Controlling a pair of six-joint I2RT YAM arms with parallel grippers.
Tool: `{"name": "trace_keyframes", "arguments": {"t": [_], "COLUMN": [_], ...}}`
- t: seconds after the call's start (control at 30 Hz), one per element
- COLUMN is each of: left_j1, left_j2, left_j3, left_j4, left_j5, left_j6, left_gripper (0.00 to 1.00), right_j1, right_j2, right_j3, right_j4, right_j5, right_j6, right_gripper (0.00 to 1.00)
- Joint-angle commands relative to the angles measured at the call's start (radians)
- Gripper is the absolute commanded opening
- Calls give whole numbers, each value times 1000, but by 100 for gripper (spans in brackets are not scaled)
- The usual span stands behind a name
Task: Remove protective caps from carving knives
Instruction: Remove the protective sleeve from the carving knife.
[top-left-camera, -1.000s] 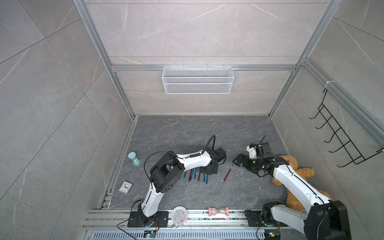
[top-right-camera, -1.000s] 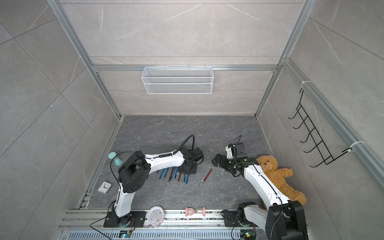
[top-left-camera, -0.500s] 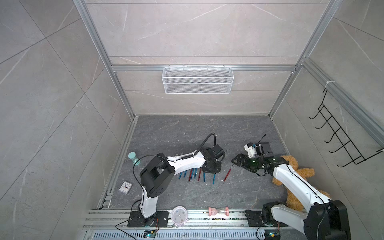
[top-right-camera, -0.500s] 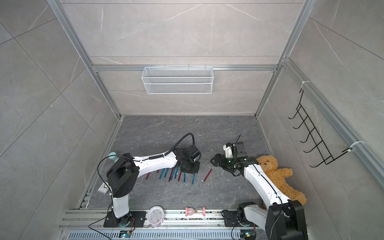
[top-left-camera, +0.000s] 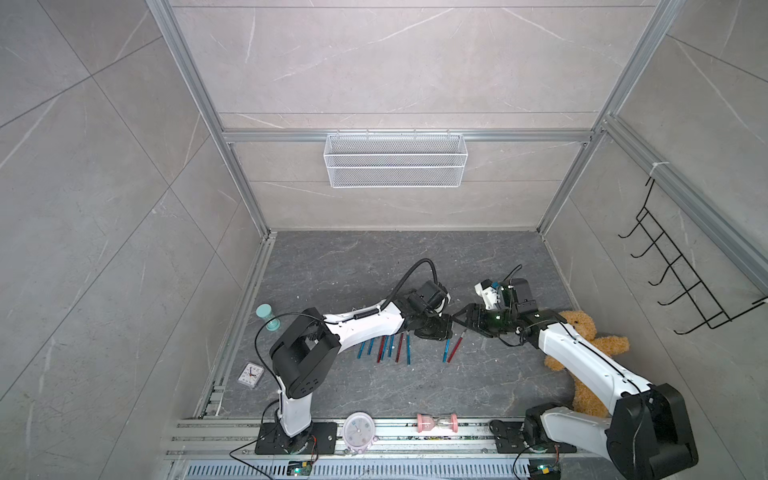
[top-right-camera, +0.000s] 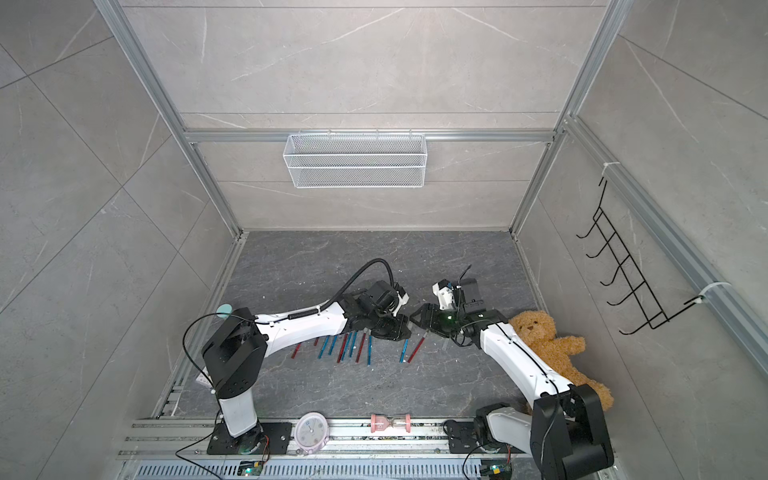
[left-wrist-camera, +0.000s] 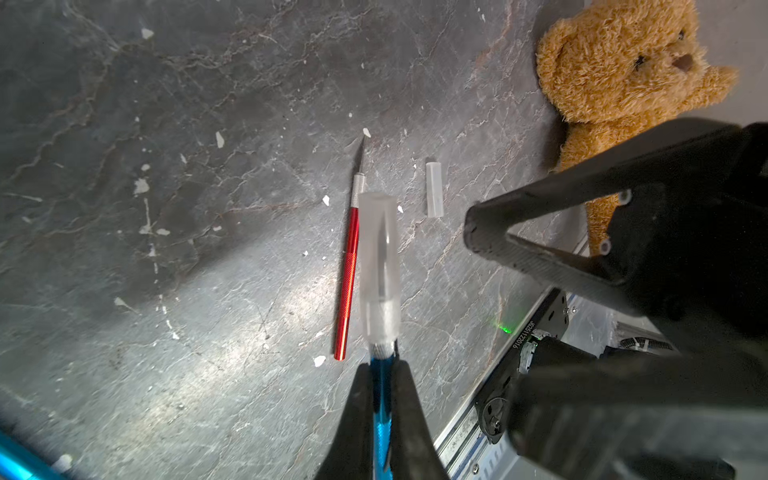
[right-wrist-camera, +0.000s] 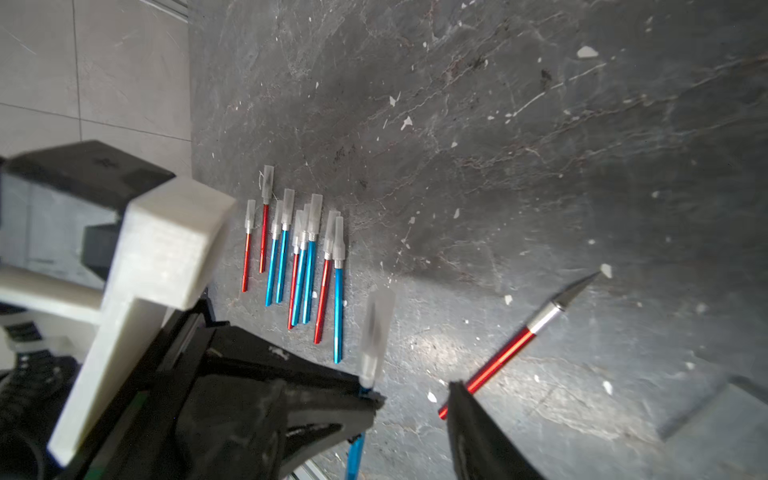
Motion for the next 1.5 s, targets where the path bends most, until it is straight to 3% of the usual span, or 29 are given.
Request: {"name": "trace_keyframes", "arguments": {"t": [0.0,0.57,1.0,1.47], "left_j1": [2,2,1,0], "left_j2": [-33,-44,-56,-53], "left_j3": [-1,-12,-20,-24], "left_j4": [35,50,57,31], "left_j5": [38,34,30,17], "left_j6": [16,8,10,16], "left_gripper": [0,0,0,0], "right_j1": [16,68,79,80], "right_j2": [19,99,136,135], "right_j3": [5,-2,-12,-10], "right_j4": [54,133,160,178], "right_j5": [-6,39,59,122], "right_j6": [33,97,127,154], "right_gripper": [55,26,27,11]}}
